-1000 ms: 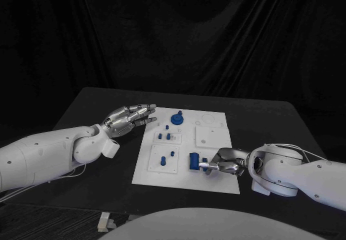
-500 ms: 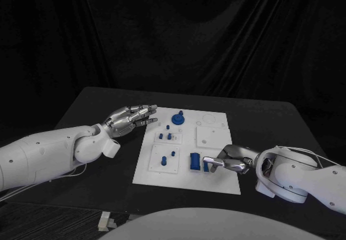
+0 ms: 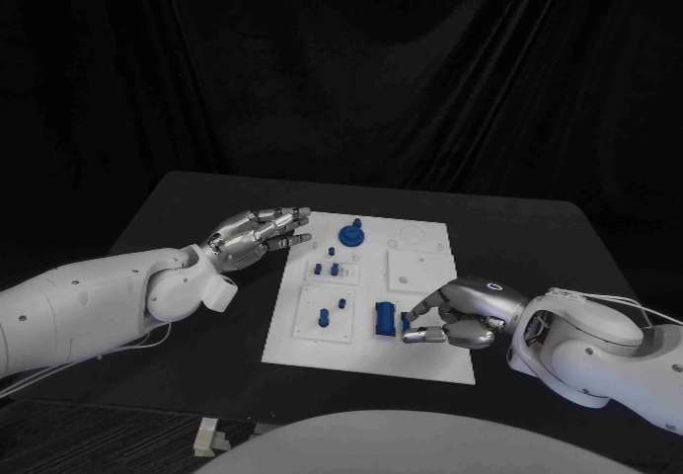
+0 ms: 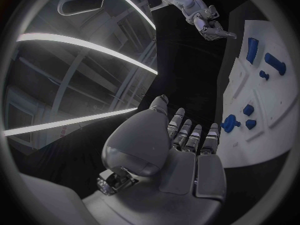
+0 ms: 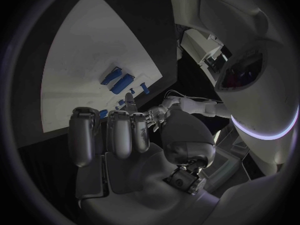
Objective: Assemble the parts on the task board
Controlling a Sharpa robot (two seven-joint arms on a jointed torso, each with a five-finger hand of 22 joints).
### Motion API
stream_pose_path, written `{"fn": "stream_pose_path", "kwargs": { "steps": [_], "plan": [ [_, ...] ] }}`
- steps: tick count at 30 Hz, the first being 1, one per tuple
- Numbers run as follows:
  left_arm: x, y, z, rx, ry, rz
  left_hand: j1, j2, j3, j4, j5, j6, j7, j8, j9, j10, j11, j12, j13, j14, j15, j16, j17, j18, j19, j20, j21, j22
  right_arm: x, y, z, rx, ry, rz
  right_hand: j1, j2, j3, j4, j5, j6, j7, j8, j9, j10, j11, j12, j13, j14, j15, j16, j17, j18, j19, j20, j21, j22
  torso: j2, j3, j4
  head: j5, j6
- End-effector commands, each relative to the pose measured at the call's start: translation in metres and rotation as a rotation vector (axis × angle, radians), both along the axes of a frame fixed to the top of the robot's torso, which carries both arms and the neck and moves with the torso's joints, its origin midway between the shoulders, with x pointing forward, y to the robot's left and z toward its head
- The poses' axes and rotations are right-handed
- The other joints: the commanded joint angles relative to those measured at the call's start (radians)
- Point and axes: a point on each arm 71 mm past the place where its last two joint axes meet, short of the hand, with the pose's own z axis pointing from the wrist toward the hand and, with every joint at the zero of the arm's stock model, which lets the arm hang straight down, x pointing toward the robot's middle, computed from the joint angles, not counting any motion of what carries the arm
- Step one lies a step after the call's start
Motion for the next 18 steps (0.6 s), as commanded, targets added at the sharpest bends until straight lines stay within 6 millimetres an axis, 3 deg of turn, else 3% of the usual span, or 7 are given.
{"fn": "stream_pose_path", "kwargs": {
  "steps": [1, 5, 9, 10, 11, 12, 18],
  "plan": [
    [-0.001, -0.002, 0.0, -0.022, 0.0, -0.007, 0.004, 0.001, 0.005, -0.001, 0.005, -0.006, 0.012, -0.003, -0.001, 0.0, 0.009, 0.002, 0.001, -0.003, 0.007, 0.006, 0.001, 0.006, 0.004, 0.001, 0.006, 0.001, -0.006, 0.002, -0.006, -0.175, -0.114, 0.169, -0.005, -0.012, 0.019, 0.001, -0.004, -0.004, -0.005, 0.001, 0.0, 0.105, -0.006, 0.006, 0.263, 0.074, -0.002, 0.004, 0.072, -0.007, 0.064, -0.007, 0.003, 0.232, 0.001, 0.0, 0.0, 0.001, 0.0],
    [-0.001, -0.002, 0.0, -0.023, 0.0, -0.007, 0.004, 0.002, 0.005, -0.001, 0.005, -0.006, 0.013, -0.004, -0.001, 0.0, 0.009, 0.001, 0.001, -0.003, 0.007, 0.006, 0.001, 0.006, 0.004, 0.001, 0.006, 0.0, -0.008, 0.001, -0.013, -0.236, -0.112, 0.195, 0.005, 0.012, 0.042, -0.002, 0.001, 0.0, -0.01, 0.003, 0.001, 0.105, -0.008, 0.006, 0.263, 0.074, -0.002, 0.003, 0.069, -0.007, 0.064, -0.007, 0.003, 0.232, 0.001, 0.0, -0.0002, 0.002, 0.0],
    [-0.001, -0.002, -0.001, -0.023, 0.002, -0.007, 0.004, 0.002, 0.006, -0.001, 0.006, -0.006, 0.013, -0.004, -0.001, 0.0, 0.009, 0.001, 0.001, -0.003, 0.007, 0.006, 0.001, 0.006, 0.004, 0.001, 0.006, 0.001, -0.007, 0.0, -0.017, -0.269, -0.104, 0.207, 0.075, 0.049, 0.056, -0.004, 0.192, 0.002, -0.016, 0.002, 0.0, 0.105, -0.012, 0.006, 0.263, 0.074, -0.003, 0.002, 0.066, -0.007, 0.064, -0.007, 0.003, 0.232, 0.001, -0.0002, -0.0001, 0.002, 0.0],
    [-0.001, -0.002, -0.001, -0.023, 0.002, -0.007, 0.005, 0.002, 0.006, -0.001, 0.006, -0.006, 0.013, -0.004, -0.001, 0.0, 0.009, 0.001, 0.001, -0.003, 0.007, 0.005, 0.001, 0.006, 0.004, 0.001, 0.006, 0.0, -0.007, -0.001, -0.018, -0.278, -0.101, 0.207, 0.109, 0.052, 0.055, -0.003, 0.282, 0.001, -0.018, 0.001, 0.0, 0.105, -0.012, 0.006, 0.263, 0.074, -0.003, 0.002, 0.064, -0.007, 0.063, -0.008, 0.003, 0.232, 0.001, -0.0002, 0.0, 0.002, 0.0],
    [-0.001, -0.002, -0.001, -0.023, 0.003, -0.008, 0.005, 0.002, 0.007, -0.002, 0.007, -0.007, 0.013, -0.004, -0.001, 0.0, 0.01, 0.001, 0.001, -0.003, 0.007, 0.005, 0.001, 0.006, 0.004, 0.001, 0.006, 0.0, -0.007, -0.001, -0.019, -0.284, -0.099, 0.206, 0.12, 0.053, 0.056, -0.003, 0.317, 0.0, -0.02, 0.001, 0.0, 0.105, -0.013, 0.006, 0.263, 0.073, -0.004, 0.002, 0.063, -0.007, 0.063, -0.008, 0.003, 0.232, 0.001, -0.0003, 0.0001, 0.002, 0.0],
    [-0.002, -0.002, -0.001, -0.023, 0.003, -0.008, 0.005, 0.002, 0.007, -0.002, 0.007, -0.007, 0.013, -0.004, -0.001, 0.0, 0.01, 0.001, 0.001, -0.003, 0.007, 0.005, 0.001, 0.006, 0.004, 0.001, 0.006, 0.0, -0.006, -0.001, -0.02, -0.29, -0.099, 0.205, 0.186, 0.049, 0.07, -0.022, 0.432, -0.008, -0.022, 0.0, -0.001, 0.105, -0.016, 0.006, 0.263, 0.073, -0.005, 0.001, 0.06, -0.007, 0.063, -0.01, 0.003, 0.232, 0.001, -0.0002, 0.0002, 0.003, 0.0],
    [-0.004, -0.001, -0.004, -0.023, 0.01, -0.007, 0.007, 0.002, 0.008, -0.003, 0.009, -0.008, 0.012, -0.004, -0.001, 0.0, 0.009, 0.001, 0.001, -0.003, 0.007, 0.005, 0.001, 0.006, 0.004, 0.001, 0.006, 0.0, -0.003, -0.002, -0.023, -0.309, -0.105, 0.185, 0.335, 0.022, 0.084, -0.023, 0.477, -0.036, -0.018, -0.001, -0.002, 0.104, -0.014, 0.005, 0.261, 0.071, -0.006, -0.002, 0.048, -0.007, 0.062, -0.01, 0.002, 0.231, 0.001, -0.0001, 0.0005, 0.003, 0.0]
  ]
}}
